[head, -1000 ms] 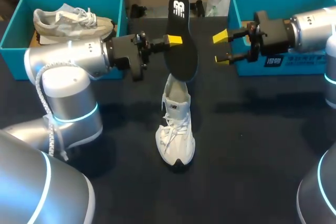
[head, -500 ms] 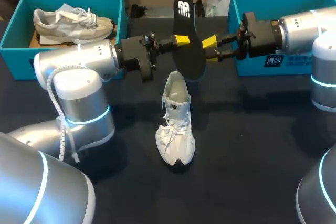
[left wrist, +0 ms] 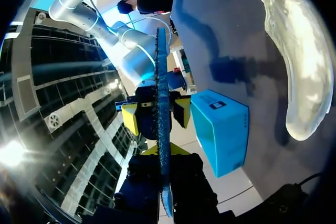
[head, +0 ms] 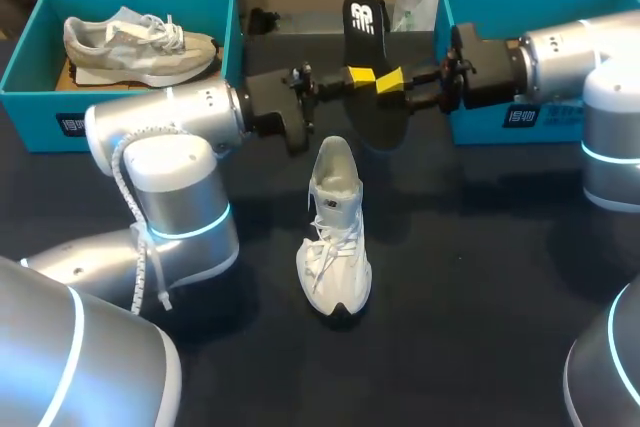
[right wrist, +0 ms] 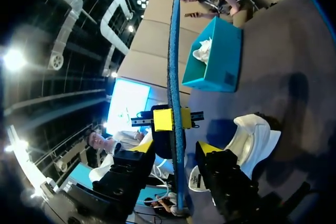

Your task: Take the shoe out of the shoebox, open the shoe tongue, remove and reinsert the insole, then place the shoe into the shoebox

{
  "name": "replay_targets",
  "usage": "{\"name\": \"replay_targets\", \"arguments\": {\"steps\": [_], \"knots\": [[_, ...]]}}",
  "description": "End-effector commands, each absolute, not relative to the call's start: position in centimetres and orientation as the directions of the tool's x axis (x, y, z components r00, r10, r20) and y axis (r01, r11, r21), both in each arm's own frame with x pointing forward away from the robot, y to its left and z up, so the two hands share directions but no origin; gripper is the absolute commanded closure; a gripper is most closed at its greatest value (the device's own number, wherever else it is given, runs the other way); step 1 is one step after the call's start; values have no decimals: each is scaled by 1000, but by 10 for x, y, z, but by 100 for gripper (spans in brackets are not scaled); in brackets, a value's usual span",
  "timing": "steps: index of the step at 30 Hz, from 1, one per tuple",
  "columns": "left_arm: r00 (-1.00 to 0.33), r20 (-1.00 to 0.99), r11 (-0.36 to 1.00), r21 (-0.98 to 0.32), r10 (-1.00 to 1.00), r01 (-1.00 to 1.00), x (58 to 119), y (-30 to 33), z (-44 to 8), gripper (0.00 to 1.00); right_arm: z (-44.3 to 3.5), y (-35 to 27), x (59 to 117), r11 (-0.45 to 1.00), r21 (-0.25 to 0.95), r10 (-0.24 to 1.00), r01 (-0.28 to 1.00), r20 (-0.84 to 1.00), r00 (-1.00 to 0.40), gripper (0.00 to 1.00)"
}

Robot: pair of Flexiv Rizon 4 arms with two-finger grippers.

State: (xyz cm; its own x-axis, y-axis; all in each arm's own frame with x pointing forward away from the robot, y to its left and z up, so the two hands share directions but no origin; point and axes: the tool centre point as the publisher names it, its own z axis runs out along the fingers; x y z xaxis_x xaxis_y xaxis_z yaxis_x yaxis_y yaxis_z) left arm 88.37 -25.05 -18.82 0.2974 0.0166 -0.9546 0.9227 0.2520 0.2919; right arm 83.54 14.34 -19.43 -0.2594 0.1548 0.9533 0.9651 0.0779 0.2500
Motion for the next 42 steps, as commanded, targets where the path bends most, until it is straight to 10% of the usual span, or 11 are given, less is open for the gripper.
{"name": "replay_targets", "arguments": {"steps": [1, 34, 37, 42], "knots": [[297, -955, 256, 292, 22, 921, 884, -256, -189, 100, -196, 146, 839, 84, 252, 152, 964, 953, -262, 57], [298, -954, 271, 295, 34, 916, 891, -263, -191, 100, -198, 146, 843, 107, 256, 130, 961, 954, -269, 100], [287, -957, 266, 285, 32, 921, 892, -261, -189, 1, -199, 146, 844, 109, 259, 128, 960, 954, -272, 100], [271, -962, 261, 270, 32, 927, 895, -250, -183, 0, -202, 142, 845, 105, 262, 131, 959, 952, -275, 100]]}}
